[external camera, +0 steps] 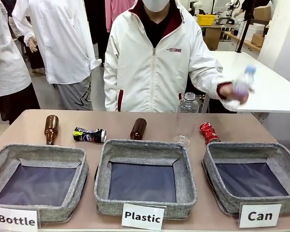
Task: Sort the can waste into the basket.
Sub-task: Pick up the can waste from the table and place it in the right Fabric basket.
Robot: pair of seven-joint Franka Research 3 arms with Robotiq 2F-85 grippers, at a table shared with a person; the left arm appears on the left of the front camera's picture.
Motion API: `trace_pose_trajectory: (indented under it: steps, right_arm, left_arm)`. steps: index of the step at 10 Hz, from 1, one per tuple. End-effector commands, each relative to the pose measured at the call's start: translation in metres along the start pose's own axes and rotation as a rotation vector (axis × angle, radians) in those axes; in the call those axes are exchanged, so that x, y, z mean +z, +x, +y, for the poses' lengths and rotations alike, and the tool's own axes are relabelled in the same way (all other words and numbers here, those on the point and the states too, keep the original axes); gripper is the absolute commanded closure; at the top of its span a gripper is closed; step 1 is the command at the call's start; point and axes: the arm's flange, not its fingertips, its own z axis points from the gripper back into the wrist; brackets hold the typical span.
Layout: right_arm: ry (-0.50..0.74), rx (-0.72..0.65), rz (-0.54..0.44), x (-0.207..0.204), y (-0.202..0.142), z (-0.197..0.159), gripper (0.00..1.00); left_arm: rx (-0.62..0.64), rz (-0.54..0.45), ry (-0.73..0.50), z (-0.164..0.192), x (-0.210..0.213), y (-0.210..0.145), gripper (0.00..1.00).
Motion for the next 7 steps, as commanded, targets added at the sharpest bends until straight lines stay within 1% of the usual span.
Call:
trace_pose_trajectory:
  steps: [1,2,3,4,5,6,7]
  right_arm:
    - [-0.003,-0.063,0.019,-0.032,-0.039,-0.020,0.00]
    - [-0.016,-0.085,0.027,-0.035,-0.039,-0.026,0.00]
    - [-0.026,-0.097,0.029,-0.048,-0.042,-0.020,0.00]
    - [-0.085,-0.057,0.061,-0.053,-0.024,-0.015,0.00]
    - [-0.129,-0.020,0.103,-0.071,-0.017,0.007,0.00]
    - [-0.196,0.022,0.176,-0.099,-0.001,0.033,0.00]
    - [-0.311,0.074,0.276,-0.139,0.019,0.067,0.00]
  left_arm:
    - [-0.021,0.013,-0.003,-0.001,0.001,-0.004,0.00]
    - [-0.021,0.013,-0.003,-0.001,0.001,-0.004,0.00]
    - [-0.021,0.013,-0.003,-0.001,0.001,-0.004,0.00]
    - [-0.021,0.013,-0.003,-0.001,0.001,-0.004,0.00]
    - [-0.021,0.013,-0.003,-0.001,0.001,-0.004,0.00]
    - [-0.021,0.013,-0.003,-0.001,0.001,-0.004,0.00]
    - [-0.021,0.013,-0.003,-0.001,0.001,-0.004,0.00]
